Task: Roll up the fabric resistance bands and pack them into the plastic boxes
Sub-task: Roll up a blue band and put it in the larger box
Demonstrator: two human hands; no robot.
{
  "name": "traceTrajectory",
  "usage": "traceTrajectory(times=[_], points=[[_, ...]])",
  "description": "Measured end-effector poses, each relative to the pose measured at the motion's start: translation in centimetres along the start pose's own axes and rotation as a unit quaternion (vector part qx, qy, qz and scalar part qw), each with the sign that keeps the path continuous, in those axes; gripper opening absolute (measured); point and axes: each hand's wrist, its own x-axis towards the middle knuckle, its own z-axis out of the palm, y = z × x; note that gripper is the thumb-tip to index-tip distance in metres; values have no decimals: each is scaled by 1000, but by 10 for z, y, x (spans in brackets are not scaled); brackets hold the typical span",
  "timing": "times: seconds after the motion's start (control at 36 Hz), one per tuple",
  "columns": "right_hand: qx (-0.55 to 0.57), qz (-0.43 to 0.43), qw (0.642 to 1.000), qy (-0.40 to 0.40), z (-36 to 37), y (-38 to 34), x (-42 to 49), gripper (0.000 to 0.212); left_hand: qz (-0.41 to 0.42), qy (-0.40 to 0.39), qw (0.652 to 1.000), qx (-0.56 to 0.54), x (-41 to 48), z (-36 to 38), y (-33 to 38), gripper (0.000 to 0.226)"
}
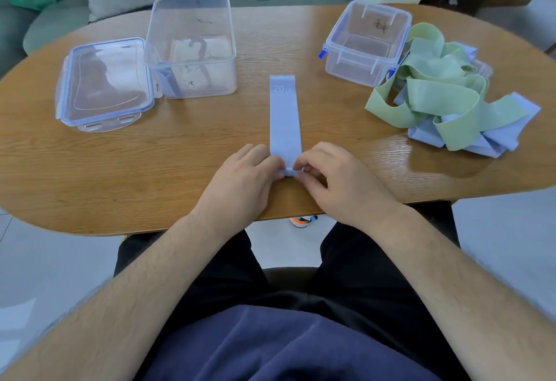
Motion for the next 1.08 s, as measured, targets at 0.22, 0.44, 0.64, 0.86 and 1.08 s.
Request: traceTrajectory(times=[0.22,0.44,0.64,0.86,1.08], points=[[8,20,1000,18,4,3,5,12,-20,21,1000,4,4,3,0,16],[29,31,999,4,4,6,5,13,-16,14,1000,12,6,1,-2,10],[9,33,998,57,11,11,9,15,-27,15,999,10,7,5,-6,23],[-17,-18,998,57,10,2,13,19,-32,2,999,-2,13,5,-7,15],[-29,11,998,60,12,2,17,9,-31,28,998,-38,13,8,-8,10]])
